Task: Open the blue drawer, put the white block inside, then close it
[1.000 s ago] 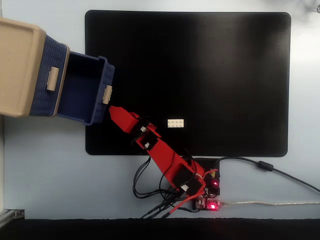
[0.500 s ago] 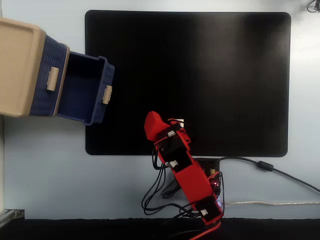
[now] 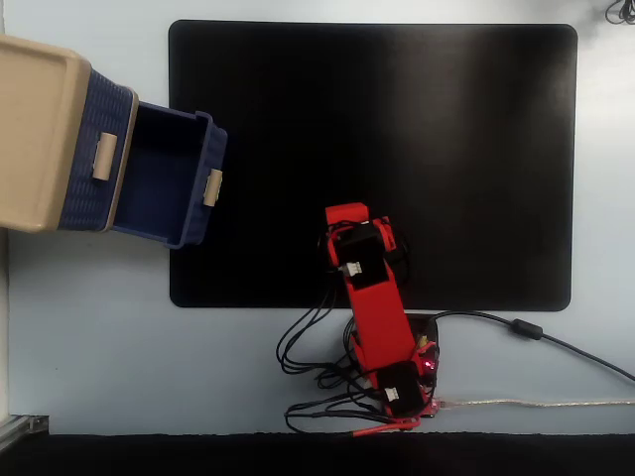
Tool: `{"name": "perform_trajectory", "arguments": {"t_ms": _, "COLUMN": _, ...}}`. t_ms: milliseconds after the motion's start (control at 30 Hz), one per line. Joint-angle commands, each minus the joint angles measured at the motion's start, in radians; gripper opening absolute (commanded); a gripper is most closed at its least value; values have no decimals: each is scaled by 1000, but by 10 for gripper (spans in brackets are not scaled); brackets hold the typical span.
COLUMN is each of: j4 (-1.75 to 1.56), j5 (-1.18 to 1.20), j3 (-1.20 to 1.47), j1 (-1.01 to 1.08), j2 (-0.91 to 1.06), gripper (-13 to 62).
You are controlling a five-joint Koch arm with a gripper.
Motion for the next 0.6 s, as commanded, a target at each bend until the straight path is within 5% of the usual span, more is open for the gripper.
{"name": "perform_trajectory", "arguments": {"t_ms": 0, "j4": 43, "j5": 40, "j3": 18, "j1": 5, "j2": 9, "gripper": 337}}
{"name": "perform_trajectory", "arguments": {"t_ms": 567, "j4": -233, "j5": 38, "j3": 405, "j1": 60, "j2": 20, "gripper": 334}}
